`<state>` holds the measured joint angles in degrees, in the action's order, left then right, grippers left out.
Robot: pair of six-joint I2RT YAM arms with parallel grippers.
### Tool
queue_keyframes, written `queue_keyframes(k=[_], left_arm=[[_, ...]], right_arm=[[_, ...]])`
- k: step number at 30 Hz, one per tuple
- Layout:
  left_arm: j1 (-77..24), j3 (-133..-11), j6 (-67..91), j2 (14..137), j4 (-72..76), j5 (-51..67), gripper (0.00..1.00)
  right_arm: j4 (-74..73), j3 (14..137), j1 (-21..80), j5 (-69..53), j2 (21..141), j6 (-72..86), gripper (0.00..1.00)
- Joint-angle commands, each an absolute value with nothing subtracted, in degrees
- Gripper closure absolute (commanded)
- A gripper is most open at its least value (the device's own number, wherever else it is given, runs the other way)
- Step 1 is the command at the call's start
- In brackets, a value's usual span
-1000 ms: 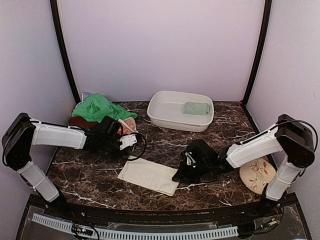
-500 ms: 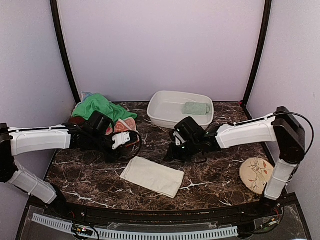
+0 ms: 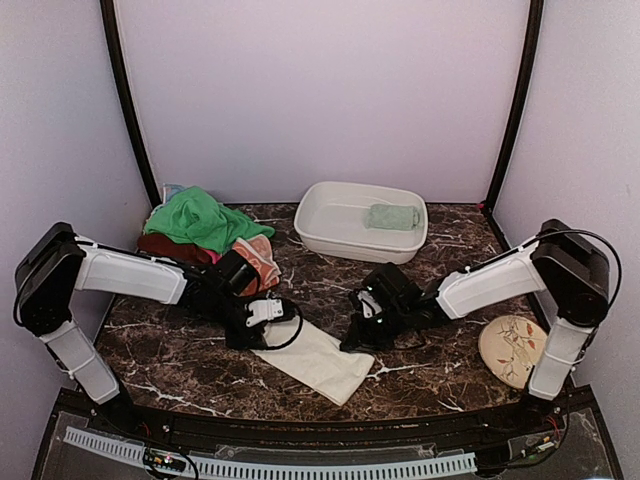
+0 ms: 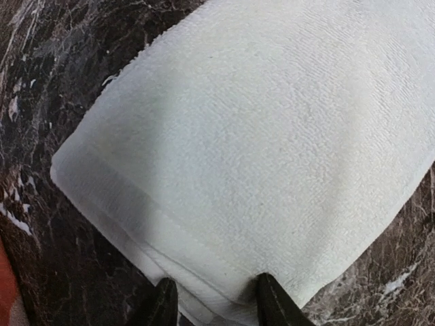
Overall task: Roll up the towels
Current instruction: Rotate the towel at the center of the board.
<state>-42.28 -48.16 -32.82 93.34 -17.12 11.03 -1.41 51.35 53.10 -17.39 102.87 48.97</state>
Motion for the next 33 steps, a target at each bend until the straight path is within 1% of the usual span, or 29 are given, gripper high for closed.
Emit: queue_keyframes(k=[1, 6, 11, 17, 23, 24, 26, 28, 30, 33], left_arm=[[-42.28, -49.71, -35.94, 97.56, -12.25, -0.08, 0.58], [-42.35, -53.68, -39.46, 100.98, -8.28, -2.74, 0.57], [-42.43, -60.06, -43.98, 105.3, -5.25, -3.91, 0.56], [-42.84, -66.78, -46.89, 109.13, -3.28, -3.36, 0.52], [-42.81, -68.05, -48.92, 108.87, 0.07, -8.3, 0.49], [-42.78, -68.11, -48.87, 107.73, -0.23, -8.68, 0.45], [-42.72, -67.5, -47.95, 104.25, -1.32, -8.3, 0.25], [-42.72, -67.14, -46.05, 99.91, -4.12, -5.92, 0.12], [-42.56, -67.27, -42.77, 95.71, -8.06, -3.8, 0.08], [-42.29, -66.75, -39.15, 90.87, -15.28, 0.98, 0.07]], right_arm=[[-2.33, 45.74, 53.39, -14.67, 99.09, 52.37, 0.94], [-1.83, 40.03, 55.42, -10.46, 93.73, 55.75, 0.94], [1.08, 35.09, 59.86, -6.22, 88.1, 60.2, 0.93], [-1.56, 38.05, 64.8, -2.86, 88.93, 58.95, 0.93], [-5.12, 40.46, 66.24, -1.08, 87.18, 55.91, 0.94], [-6.1, 41.08, 66.23, -0.18, 86.13, 54.55, 0.93], [-8.13, 43.19, 66.26, 3.14, 84.15, 50.58, 0.89], [-10.73, 46.52, 66.27, 7.33, 83.24, 44.26, 0.77], [-11.41, 50.0, 66.2, 10.36, 83.15, 38.65, 0.71], [-9.74, 53.91, 65.67, 11.04, 83.5, 31.79, 0.68]])
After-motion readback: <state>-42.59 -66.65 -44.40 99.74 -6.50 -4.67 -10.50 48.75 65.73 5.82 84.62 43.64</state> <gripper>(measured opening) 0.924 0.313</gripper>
